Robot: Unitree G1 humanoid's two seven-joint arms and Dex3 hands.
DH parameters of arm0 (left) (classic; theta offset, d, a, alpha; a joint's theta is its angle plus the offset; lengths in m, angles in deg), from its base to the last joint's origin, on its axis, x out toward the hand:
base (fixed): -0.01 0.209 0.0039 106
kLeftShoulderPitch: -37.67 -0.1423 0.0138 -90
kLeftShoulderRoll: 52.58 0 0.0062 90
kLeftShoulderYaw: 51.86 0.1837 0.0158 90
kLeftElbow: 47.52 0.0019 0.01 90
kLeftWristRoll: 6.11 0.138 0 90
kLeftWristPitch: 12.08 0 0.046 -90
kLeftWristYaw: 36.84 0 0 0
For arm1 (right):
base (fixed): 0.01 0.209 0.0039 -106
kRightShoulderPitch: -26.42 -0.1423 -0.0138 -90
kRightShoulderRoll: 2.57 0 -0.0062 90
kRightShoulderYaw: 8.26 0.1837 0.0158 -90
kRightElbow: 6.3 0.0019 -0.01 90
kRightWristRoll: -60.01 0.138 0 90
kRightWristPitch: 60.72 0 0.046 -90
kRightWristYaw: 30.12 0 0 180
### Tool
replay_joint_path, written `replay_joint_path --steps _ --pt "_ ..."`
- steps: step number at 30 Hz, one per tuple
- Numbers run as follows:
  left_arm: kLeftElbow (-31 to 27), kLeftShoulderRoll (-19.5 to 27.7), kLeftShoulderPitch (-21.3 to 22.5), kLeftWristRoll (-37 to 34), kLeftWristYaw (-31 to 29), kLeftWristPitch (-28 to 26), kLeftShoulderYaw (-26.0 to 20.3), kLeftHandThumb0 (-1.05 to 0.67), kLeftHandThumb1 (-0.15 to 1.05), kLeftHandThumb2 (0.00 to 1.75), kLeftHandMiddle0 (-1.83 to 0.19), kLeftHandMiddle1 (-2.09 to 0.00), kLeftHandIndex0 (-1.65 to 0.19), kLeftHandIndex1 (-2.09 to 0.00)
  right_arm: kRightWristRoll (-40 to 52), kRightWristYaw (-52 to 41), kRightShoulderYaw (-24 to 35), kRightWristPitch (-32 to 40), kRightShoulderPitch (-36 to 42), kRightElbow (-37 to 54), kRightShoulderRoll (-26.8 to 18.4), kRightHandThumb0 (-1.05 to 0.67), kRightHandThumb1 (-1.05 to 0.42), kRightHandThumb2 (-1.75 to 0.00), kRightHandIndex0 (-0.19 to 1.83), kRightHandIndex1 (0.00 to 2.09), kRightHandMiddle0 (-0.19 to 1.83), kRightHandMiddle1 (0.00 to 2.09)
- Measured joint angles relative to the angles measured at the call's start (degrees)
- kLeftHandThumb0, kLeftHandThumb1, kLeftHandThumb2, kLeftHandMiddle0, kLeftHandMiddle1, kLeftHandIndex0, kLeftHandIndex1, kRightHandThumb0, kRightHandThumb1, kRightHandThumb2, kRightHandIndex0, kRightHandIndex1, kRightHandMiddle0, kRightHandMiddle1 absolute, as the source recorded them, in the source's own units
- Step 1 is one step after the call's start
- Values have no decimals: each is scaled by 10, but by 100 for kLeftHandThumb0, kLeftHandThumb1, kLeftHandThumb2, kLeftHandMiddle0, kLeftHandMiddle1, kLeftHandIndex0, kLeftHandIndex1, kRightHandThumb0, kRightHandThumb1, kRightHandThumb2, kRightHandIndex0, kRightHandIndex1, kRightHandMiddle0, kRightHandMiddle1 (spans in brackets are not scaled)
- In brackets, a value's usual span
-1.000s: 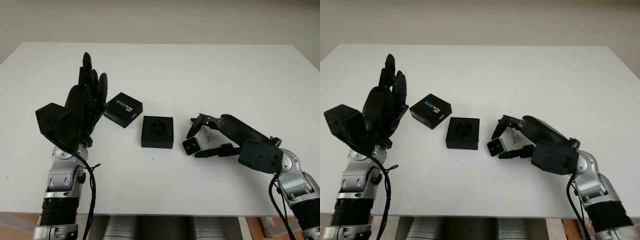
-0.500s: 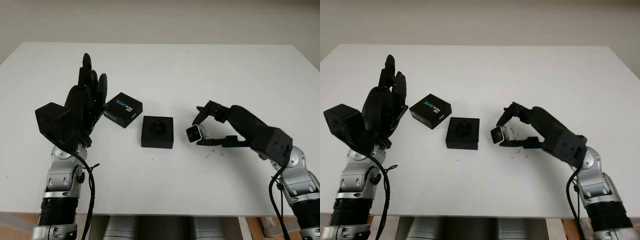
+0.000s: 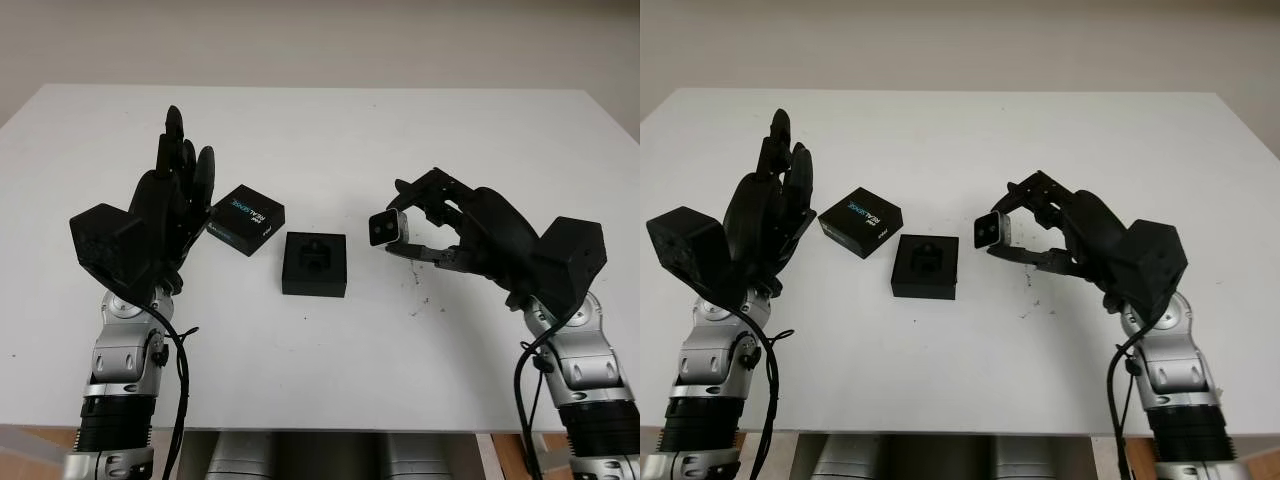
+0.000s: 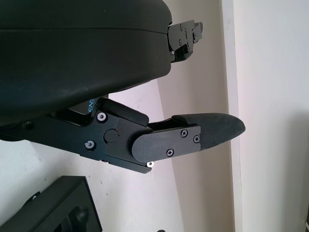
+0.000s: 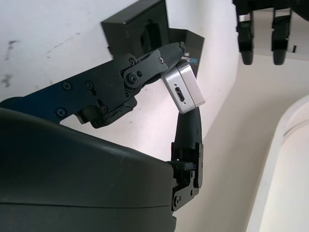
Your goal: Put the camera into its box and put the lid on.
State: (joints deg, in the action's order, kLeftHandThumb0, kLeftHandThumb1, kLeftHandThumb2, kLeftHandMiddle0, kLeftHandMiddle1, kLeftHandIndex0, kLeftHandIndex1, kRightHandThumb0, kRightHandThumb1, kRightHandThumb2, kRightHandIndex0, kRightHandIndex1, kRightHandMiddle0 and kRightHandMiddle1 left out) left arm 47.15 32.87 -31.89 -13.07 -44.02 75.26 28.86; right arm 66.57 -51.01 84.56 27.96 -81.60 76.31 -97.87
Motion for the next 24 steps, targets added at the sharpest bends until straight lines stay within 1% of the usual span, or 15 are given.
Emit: replay_joint_path --steps 6,14,19,24 --pt "0 0 -1 -1 0 0 0 -75 105 55 19 0 19 0 -11 21 -13 -1 -19 -27 39 -39 -95 -5 20 4 28 171" --pt "-2 -1 -2 0 5 0 0 -74 105 57 19 0 19 0 -23 36 -38 -3 -60 -101 99 -42 -94 -5 21 5 30 172" --pt "-2 -1 -3 0 5 0 0 -75 105 57 19 0 19 0 -34 38 -53 -5 -75 -145 122 -43 -94 -5 20 4 29 170" --pt "-3 -1 -5 0 5 1 0 -76 105 56 19 0 19 0 -39 41 -54 -8 -83 -177 138 -43 -94 -5 19 4 31 170"
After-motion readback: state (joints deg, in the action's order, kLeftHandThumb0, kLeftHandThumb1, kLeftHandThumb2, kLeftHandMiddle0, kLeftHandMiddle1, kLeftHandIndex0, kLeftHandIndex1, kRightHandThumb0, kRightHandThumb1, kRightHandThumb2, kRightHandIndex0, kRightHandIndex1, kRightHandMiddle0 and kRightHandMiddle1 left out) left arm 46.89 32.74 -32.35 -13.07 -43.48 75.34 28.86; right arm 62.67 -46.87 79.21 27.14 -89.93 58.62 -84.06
